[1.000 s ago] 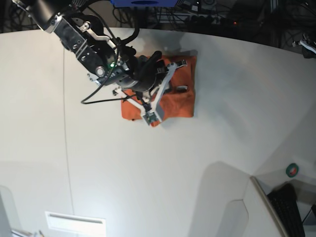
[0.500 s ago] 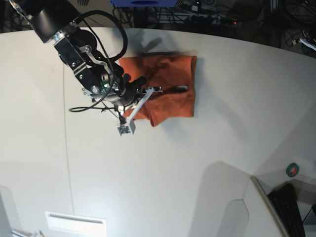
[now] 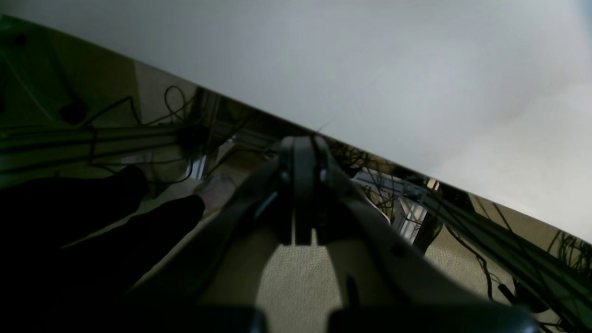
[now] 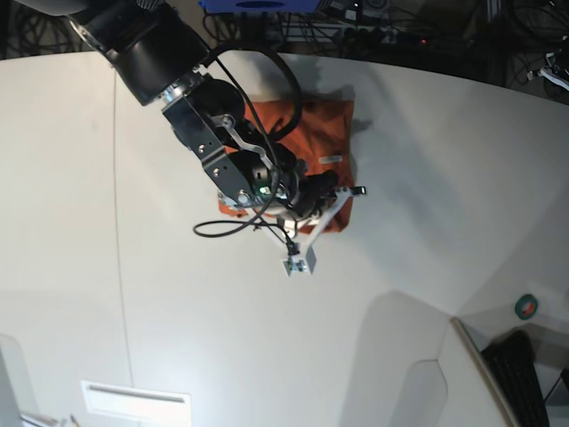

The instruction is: Layout the t-shirt on the table in an organized manner, then fold the t-shirt properly

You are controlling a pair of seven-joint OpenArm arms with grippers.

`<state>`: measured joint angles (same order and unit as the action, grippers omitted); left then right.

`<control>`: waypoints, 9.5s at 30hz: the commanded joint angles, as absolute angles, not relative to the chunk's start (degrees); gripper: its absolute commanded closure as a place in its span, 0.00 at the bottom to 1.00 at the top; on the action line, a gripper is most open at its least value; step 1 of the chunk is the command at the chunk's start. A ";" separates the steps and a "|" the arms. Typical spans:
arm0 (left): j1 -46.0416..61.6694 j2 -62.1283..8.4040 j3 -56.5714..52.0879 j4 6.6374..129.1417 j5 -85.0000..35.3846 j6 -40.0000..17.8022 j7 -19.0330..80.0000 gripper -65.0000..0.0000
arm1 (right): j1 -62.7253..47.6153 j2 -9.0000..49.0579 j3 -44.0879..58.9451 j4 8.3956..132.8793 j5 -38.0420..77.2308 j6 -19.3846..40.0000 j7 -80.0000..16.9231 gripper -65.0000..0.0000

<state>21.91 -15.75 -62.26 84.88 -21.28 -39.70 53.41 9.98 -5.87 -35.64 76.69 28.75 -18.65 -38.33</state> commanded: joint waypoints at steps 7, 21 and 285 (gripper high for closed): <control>22.11 -17.19 -62.64 85.76 -21.85 -40.00 52.79 1.00 | 12.18 -5.41 -38.64 83.12 29.14 -18.51 -38.73 1.00; 20.62 -17.01 -62.55 85.76 -21.41 -40.00 52.97 1.00 | 7.16 -1.98 -49.98 82.24 29.05 -18.51 -47.34 1.00; 26.77 -16.04 4.62 103.52 0.40 -27.91 29.23 1.00 | -38.29 19.82 1.10 103.60 21.32 -1.54 -15.25 1.00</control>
